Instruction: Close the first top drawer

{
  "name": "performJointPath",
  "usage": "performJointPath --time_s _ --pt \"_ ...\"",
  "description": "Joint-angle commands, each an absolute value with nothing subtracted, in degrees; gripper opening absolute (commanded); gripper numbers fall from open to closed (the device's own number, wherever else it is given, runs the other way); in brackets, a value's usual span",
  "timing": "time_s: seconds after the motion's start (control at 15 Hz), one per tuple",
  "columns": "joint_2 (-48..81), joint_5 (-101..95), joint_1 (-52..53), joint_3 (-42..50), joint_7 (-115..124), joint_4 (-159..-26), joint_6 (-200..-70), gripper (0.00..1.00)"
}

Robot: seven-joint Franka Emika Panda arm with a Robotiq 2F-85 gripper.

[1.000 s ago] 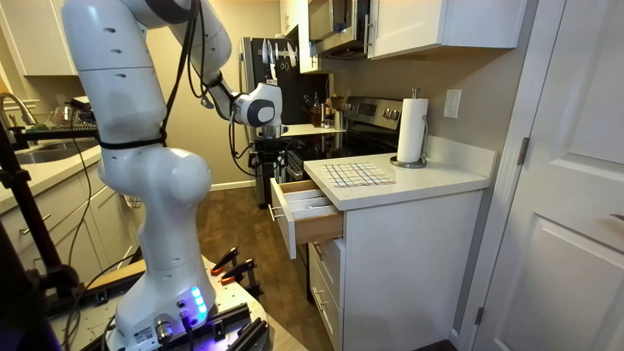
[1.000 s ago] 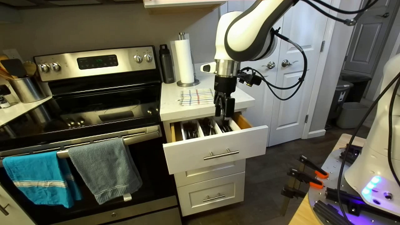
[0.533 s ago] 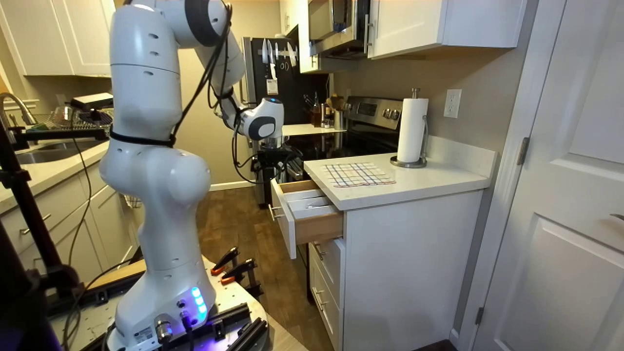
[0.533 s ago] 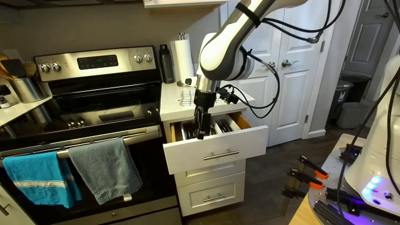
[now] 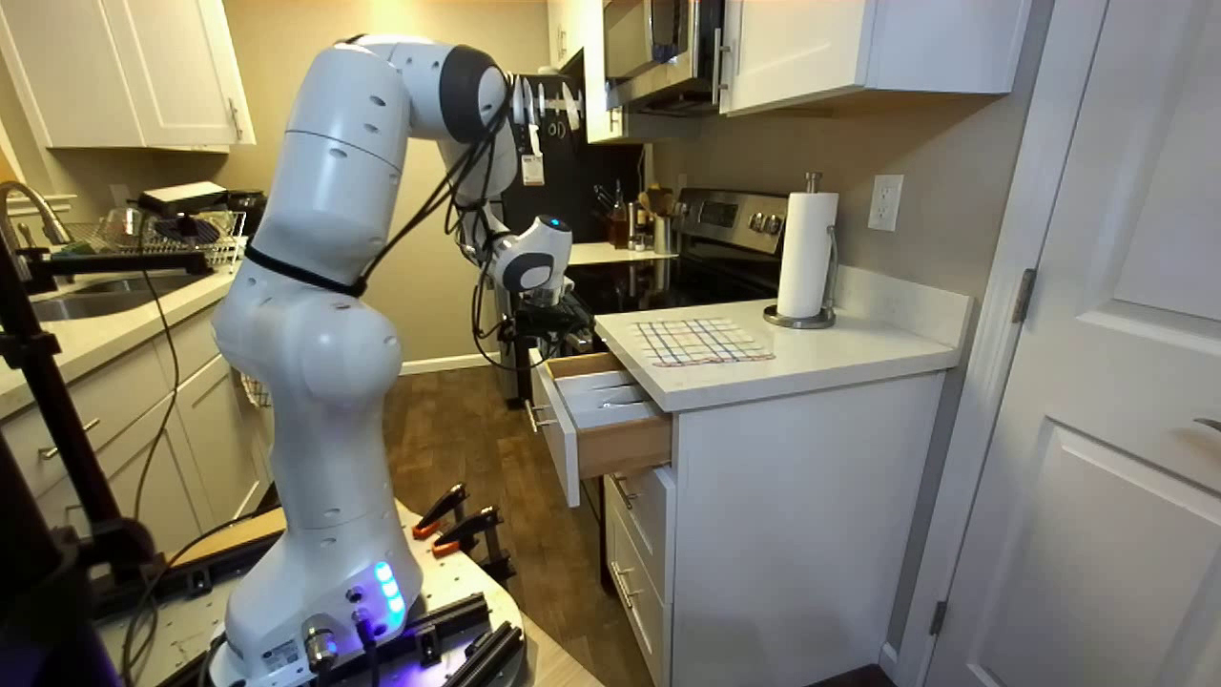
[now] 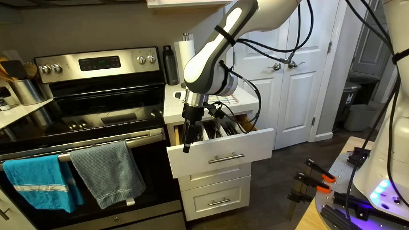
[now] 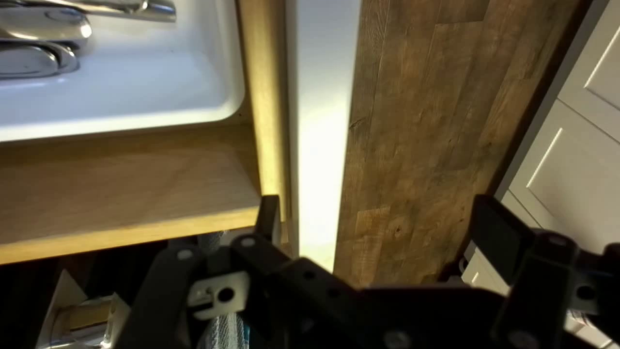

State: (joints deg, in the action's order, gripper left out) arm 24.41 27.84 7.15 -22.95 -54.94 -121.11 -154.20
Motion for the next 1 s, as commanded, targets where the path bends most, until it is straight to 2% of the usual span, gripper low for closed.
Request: performJointPath --time_s 0.0,0.53,0.93 --pt "27.8 29.0 3.1 -27.4 -58.1 -118.8 -155.2 1.0" --pt "29.8 27.4 0.7 -31.3 -61.8 -118.6 -159.9 1.0" --pt "34.6 29.3 -8.9 -44.6 -71.4 -117.7 -164.9 1.0"
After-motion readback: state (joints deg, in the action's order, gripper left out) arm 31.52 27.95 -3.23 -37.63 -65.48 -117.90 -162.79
